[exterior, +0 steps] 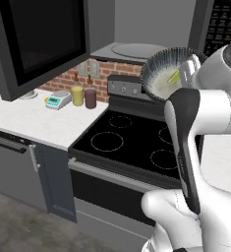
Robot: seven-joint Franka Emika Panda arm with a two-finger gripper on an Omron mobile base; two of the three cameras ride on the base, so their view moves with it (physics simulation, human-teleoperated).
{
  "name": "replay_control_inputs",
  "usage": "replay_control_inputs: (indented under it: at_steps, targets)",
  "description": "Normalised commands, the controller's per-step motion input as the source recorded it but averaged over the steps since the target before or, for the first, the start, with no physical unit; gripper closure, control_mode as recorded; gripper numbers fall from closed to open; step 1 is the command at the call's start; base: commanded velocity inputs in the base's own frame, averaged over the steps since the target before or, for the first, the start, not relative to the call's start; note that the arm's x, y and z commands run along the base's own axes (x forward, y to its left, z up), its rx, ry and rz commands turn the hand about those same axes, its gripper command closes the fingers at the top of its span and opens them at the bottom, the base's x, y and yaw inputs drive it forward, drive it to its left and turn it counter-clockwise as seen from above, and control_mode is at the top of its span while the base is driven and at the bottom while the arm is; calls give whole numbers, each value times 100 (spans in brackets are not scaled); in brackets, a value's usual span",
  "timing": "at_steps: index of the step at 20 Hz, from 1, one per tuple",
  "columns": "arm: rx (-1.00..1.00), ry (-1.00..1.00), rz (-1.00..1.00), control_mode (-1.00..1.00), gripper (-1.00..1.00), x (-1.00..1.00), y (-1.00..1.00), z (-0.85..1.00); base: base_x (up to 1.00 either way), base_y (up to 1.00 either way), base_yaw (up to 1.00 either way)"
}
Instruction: Pick the lemon wedge from the sink and place it in the bowl. Then pick the bowl and place it in the microwave. Then close the microwave door and press the start button.
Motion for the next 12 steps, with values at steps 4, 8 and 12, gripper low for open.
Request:
replay_control_inputs:
  at_steps: [4, 8, 12]
  targets:
    - [12, -2, -3, -100, 100, 48, 0, 42, 0, 0, 0]
    - [14, -1, 0, -100, 100, 46, 0, 31, 0, 0, 0]
    - [9, -6, -1, -100, 100, 42, 0, 9, 0, 0, 0]
